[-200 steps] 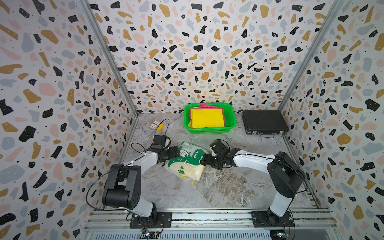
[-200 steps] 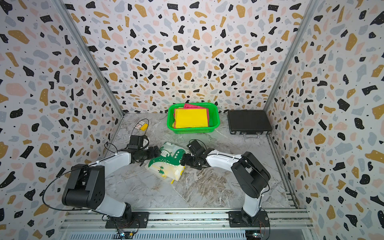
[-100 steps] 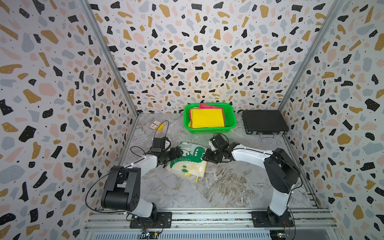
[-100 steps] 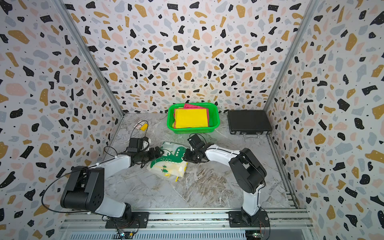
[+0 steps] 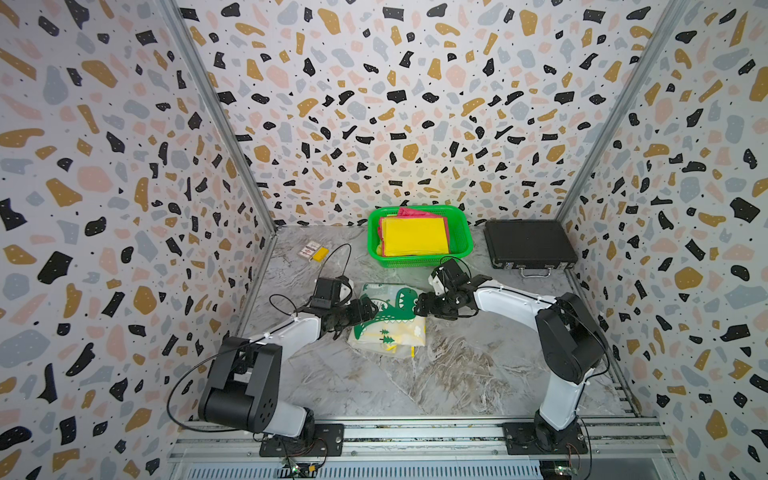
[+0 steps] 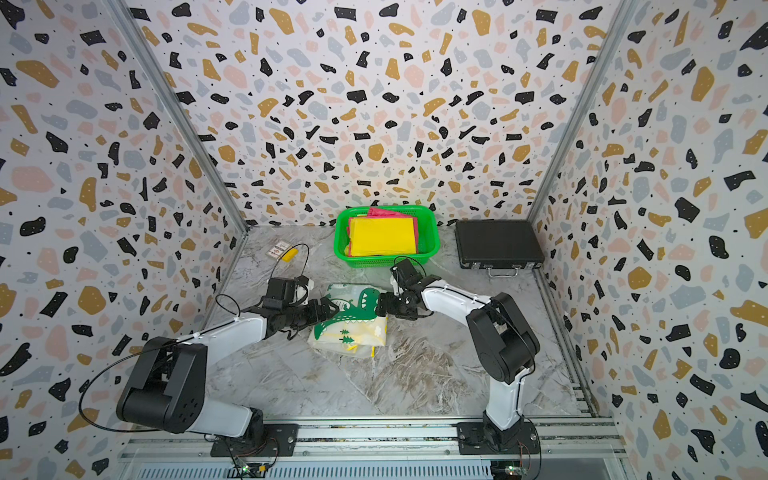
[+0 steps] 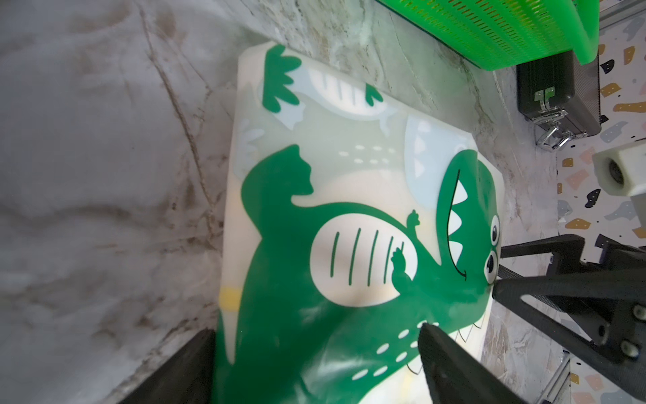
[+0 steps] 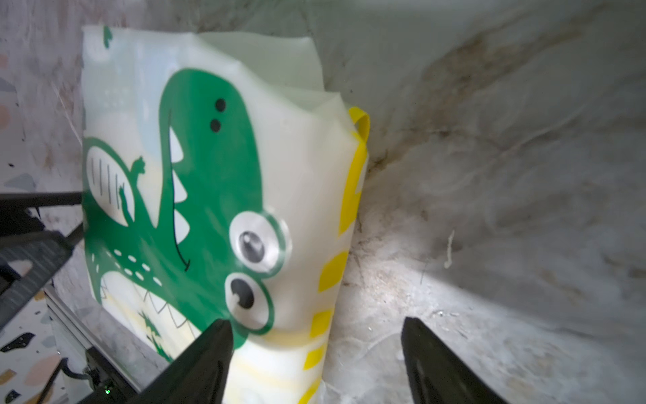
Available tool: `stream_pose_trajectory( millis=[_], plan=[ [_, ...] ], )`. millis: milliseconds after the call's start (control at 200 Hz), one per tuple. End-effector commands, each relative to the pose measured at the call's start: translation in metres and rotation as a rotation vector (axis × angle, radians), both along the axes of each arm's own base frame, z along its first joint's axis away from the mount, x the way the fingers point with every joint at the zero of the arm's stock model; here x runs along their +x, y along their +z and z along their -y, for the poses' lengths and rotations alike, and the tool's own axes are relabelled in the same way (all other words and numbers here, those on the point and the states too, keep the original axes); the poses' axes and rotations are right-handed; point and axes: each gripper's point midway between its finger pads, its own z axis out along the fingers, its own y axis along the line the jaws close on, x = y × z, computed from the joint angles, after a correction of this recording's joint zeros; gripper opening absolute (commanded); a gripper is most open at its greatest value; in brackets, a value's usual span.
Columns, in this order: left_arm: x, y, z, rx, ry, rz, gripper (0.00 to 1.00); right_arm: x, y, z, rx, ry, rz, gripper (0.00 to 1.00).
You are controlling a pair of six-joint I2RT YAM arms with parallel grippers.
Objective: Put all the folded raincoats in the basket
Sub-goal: Move the raincoat to the center of the board, then pick up the raincoat from the center of the board.
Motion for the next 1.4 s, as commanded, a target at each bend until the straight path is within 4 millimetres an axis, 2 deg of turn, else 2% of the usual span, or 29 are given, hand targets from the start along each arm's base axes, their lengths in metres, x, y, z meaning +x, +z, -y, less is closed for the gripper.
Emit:
stream_pose_trajectory(
  millis=[0, 410, 611, 776, 1016, 1136, 1251, 1397],
  plan=[
    [0.008, 0.004, -0.005, 0.069, -0.024, 0.017, 0.93, -0.005, 0.016, -0.002, 0.019, 0.033, 0.021, 0.86],
    [0.011, -0.027, -0.004, 0.105, -0.061, -0.048, 0.91, -0.002, -0.001, -0.022, 0.068, 0.042, -0.028, 0.85],
    [0.011, -0.034, 0.004, 0.075, -0.075, -0.066, 0.89, -0.008, -0.019, -0.035, 0.050, 0.057, -0.060, 0.80],
    [0.006, -0.035, 0.012, 0.064, -0.086, -0.077, 0.79, -0.011, -0.023, -0.041, 0.034, 0.061, -0.057, 0.72],
    [0.003, -0.023, 0.030, 0.010, -0.086, -0.046, 0.57, -0.012, -0.015, -0.044, 0.057, 0.073, -0.046, 0.54],
    [0.003, -0.012, 0.044, 0.001, -0.102, -0.027, 0.43, -0.012, -0.007, -0.046, 0.073, 0.088, -0.029, 0.38],
    [0.004, 0.000, 0.053, -0.008, -0.107, -0.002, 0.30, -0.011, 0.005, -0.043, 0.068, 0.099, 0.004, 0.16],
    [0.005, 0.023, 0.056, -0.018, -0.083, 0.042, 0.18, -0.011, 0.021, -0.040, 0.068, 0.112, 0.040, 0.01]
  ],
)
